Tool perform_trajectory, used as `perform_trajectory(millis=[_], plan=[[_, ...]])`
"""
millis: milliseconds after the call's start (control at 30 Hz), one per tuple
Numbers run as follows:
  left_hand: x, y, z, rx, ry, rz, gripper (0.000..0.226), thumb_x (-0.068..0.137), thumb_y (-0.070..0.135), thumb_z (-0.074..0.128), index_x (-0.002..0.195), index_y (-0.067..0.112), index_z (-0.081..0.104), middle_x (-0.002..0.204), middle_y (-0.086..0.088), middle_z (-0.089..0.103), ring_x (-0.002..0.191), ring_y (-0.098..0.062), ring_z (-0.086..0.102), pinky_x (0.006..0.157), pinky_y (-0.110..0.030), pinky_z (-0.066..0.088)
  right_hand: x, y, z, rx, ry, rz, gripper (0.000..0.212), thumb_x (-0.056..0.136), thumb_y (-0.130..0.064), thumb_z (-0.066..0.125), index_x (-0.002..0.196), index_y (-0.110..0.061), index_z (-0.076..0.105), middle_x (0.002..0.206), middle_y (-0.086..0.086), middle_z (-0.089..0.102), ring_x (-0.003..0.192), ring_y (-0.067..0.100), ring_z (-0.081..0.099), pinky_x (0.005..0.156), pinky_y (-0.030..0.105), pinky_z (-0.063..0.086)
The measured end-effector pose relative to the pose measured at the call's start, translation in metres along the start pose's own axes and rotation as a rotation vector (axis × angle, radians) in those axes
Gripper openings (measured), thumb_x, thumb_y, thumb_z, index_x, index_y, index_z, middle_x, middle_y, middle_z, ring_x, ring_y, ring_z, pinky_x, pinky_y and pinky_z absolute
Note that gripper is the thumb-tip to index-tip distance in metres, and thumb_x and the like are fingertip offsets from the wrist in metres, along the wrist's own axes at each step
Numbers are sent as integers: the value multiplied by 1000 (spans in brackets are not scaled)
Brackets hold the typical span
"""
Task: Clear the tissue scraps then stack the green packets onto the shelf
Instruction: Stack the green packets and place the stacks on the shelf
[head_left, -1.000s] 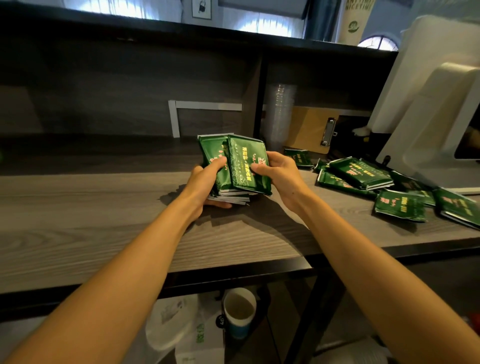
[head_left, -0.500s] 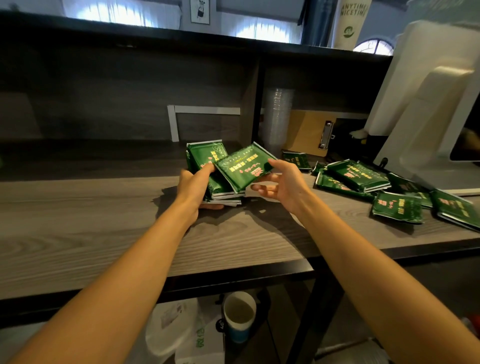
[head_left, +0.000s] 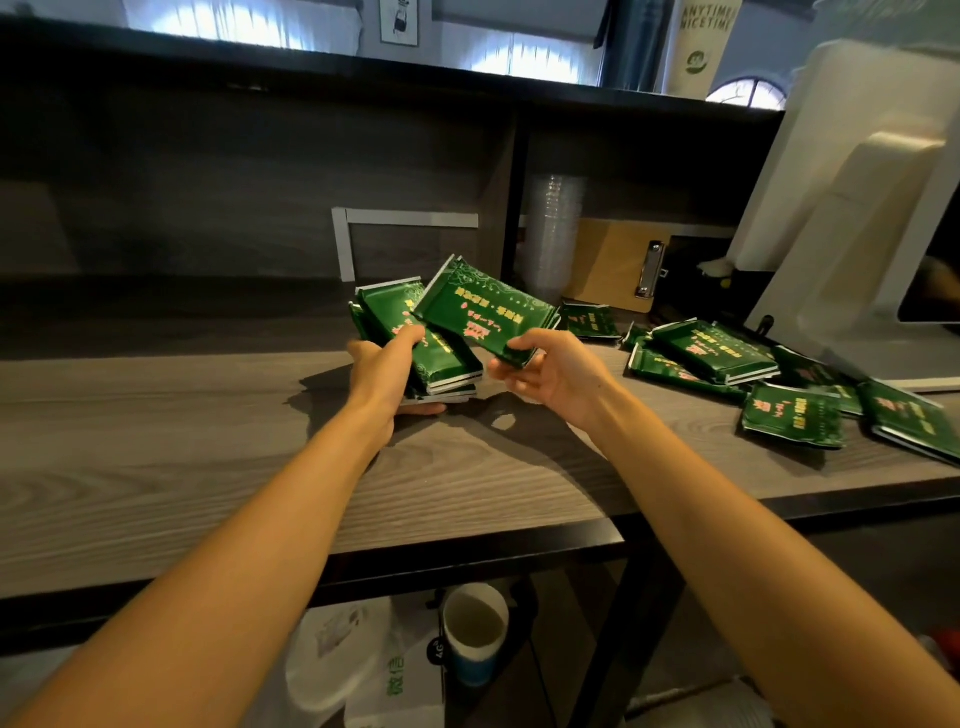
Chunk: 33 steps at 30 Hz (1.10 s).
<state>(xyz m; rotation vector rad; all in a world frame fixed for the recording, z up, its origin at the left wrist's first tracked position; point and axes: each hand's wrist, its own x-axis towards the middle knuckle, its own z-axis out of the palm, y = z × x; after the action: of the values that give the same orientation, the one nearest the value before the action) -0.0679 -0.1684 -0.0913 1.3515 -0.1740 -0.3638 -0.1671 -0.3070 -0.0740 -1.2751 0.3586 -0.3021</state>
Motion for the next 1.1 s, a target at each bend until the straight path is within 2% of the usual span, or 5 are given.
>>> perform_trajectory(millis=[267,500,600,767,1100], plan=[[-3,-3,9,86,10,103,76,90,48,51,144,9,14,138,-9,45,124,-28,48,102,-50,41,0,8,14,-490,-3,-49,38,97,-33,45,73,-6,57,50,3,51,33,8,36,31,14,22],[-4,-4,6,92,18,243,59,74,20,76,121,6,44,102,-3,64,94,-17,64,73,-25,50,-1,8,16,-575,-10,-158,43,94,-25,48,57,-4,55,39,4,54,29,8,42,34,14,27],[-6,-1,3,108,-28,313,64,64,16,81,117,9,46,102,0,63,94,-14,62,80,-29,50,5,7,10,-539,187,-334,7,88,-11,55,88,-8,61,75,5,63,63,9,58,54,20,42],[-8,1,1,213,-333,369,83,49,15,75,127,8,48,115,-8,65,104,-18,63,79,-26,53,8,11,11,-428,-39,-252,74,76,6,50,145,-12,29,137,13,45,125,26,44,102,37,39],[-26,5,7,157,-376,405,109,46,50,74,137,26,18,124,3,50,115,-15,54,93,-34,48,-4,13,13,-319,-230,-268,79,53,-2,43,132,-9,39,112,4,57,103,14,55,79,21,47]])
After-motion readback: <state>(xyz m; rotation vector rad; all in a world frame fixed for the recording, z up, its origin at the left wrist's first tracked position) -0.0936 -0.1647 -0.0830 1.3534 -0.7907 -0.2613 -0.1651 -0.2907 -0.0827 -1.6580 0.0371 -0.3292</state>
